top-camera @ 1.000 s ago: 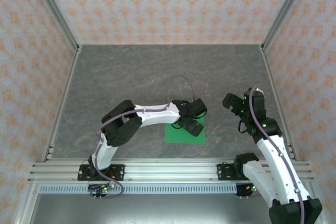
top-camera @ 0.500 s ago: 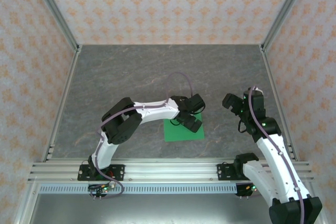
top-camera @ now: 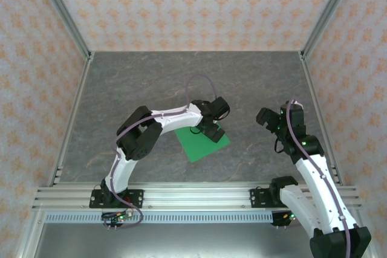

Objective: Fold a paper plane with a square sheet of paper (fold left side to right side)
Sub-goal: Move the square sheet of paper to the center of the table, then rotate the square sheet of paper at the center of the table.

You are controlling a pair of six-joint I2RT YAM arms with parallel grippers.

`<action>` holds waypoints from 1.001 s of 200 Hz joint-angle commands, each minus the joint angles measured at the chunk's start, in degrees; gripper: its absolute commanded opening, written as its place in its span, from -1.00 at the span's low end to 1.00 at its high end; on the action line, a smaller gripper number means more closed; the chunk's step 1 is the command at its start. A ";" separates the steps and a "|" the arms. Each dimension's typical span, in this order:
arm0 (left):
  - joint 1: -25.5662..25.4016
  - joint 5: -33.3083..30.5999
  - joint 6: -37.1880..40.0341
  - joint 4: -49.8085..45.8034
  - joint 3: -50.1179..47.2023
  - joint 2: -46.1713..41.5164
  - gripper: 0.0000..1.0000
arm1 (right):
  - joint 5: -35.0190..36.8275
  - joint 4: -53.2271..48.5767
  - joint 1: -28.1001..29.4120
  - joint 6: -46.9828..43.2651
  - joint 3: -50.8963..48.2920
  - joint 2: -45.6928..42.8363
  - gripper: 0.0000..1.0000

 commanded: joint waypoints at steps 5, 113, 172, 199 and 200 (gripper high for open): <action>1.86 -0.68 4.40 -3.69 1.31 3.56 0.99 | 1.35 -1.94 0.45 -0.24 2.23 -0.16 0.99; 4.66 7.17 -2.64 4.10 -11.41 -19.18 0.99 | -11.27 4.42 3.06 3.29 0.98 7.61 1.00; 10.78 15.70 -9.61 12.46 -27.25 -25.00 0.88 | -11.57 12.64 16.32 6.92 3.57 23.66 0.68; 11.68 19.11 -10.28 14.59 -27.73 -22.76 0.60 | -11.85 15.48 21.51 8.54 6.27 33.10 0.34; 11.66 19.18 -10.28 14.59 -27.66 -22.64 0.59 | -11.85 15.57 21.71 8.55 6.45 33.39 0.33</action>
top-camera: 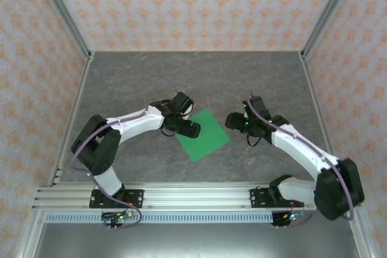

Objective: Fold a paper plane with a square sheet of paper (fold left side to right side)
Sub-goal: Rotate the square sheet of paper at the center of the table.

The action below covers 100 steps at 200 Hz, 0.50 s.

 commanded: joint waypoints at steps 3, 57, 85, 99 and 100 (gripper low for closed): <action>0.40 4.97 -2.26 4.32 0.13 1.78 0.57 | -0.44 4.55 3.89 2.13 3.84 6.58 0.30; 0.83 2.13 -1.54 2.72 2.71 6.88 0.43 | 0.35 6.42 7.49 3.28 7.26 16.98 -0.03; 0.92 1.64 -0.83 1.38 4.37 9.34 0.34 | -0.94 6.27 8.13 3.27 8.02 21.10 -0.06; 0.98 1.12 -0.60 1.20 5.10 10.14 0.33 | -1.14 6.03 8.32 3.44 7.90 22.58 -0.08; 0.99 1.08 -0.58 1.20 5.17 10.17 0.33 | -1.15 6.00 8.37 3.44 7.87 22.64 -0.09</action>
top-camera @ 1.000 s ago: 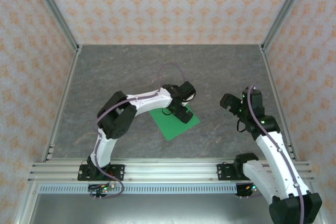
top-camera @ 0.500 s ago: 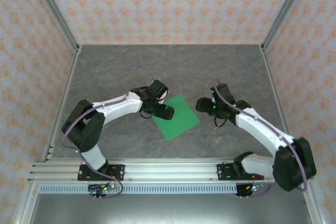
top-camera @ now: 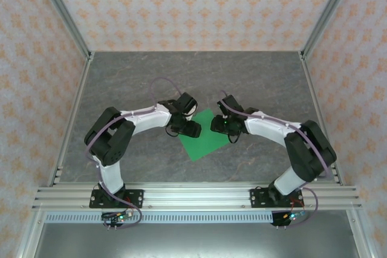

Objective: Fold a paper plane with a square sheet of paper (fold left side to right side)
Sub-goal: Rotate the square sheet of paper at the center of the table.

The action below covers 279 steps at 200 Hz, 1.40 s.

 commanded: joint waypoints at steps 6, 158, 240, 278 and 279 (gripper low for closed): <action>0.54 -1.40 0.98 -1.03 2.01 2.46 0.33 | -0.32 -0.17 0.71 1.09 1.05 2.47 -0.09; 1.24 2.05 4.10 -4.32 13.00 9.62 0.34 | -2.09 1.32 4.01 6.25 -6.23 -2.52 -0.08; 7.11 3.53 -0.42 1.33 -2.41 -10.02 0.46 | -0.12 -1.58 -0.86 -0.54 -1.50 -6.54 0.15; 7.14 8.54 -5.16 6.79 -8.15 -10.11 0.45 | 1.48 -3.37 -1.60 -3.04 2.15 -2.11 0.14; 7.14 8.62 -5.24 6.97 -8.29 -10.08 0.45 | 1.46 -3.36 -1.56 -3.12 2.24 -2.03 0.14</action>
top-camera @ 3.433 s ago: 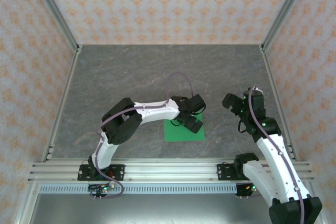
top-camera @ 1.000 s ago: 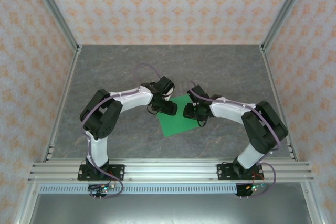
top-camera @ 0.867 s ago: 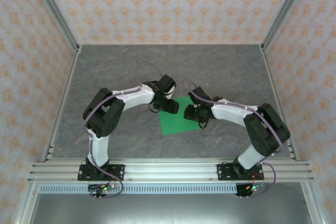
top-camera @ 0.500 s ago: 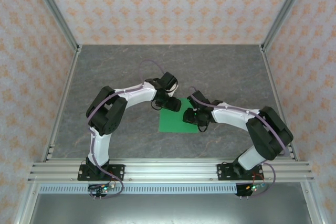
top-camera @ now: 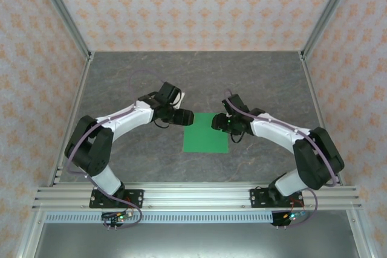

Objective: Fold a paper plane with a square sheet of paper (fold left side to right side)
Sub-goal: Pick up the square sheet of paper from the center of the table.

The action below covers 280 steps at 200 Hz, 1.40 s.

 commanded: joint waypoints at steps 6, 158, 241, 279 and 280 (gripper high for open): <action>-0.21 4.07 -4.34 4.44 -4.21 0.88 0.45 | 2.31 -2.87 -0.03 -2.95 3.46 3.46 0.14; -1.32 9.54 -7.19 8.16 -5.14 4.23 0.42 | 8.62 -5.06 -0.66 -6.40 8.10 9.53 0.44; -5.17 8.49 -7.28 7.50 -3.27 7.18 0.40 | 9.39 -6.67 -1.99 -7.38 16.57 18.90 0.83; -5.39 7.36 -7.19 7.14 -3.02 8.53 0.39 | 5.24 -5.44 -2.00 -4.83 14.32 18.94 0.82; -5.39 7.35 -7.19 7.13 -2.98 8.54 0.39 | 5.08 -5.40 -1.96 -4.72 14.22 18.86 0.82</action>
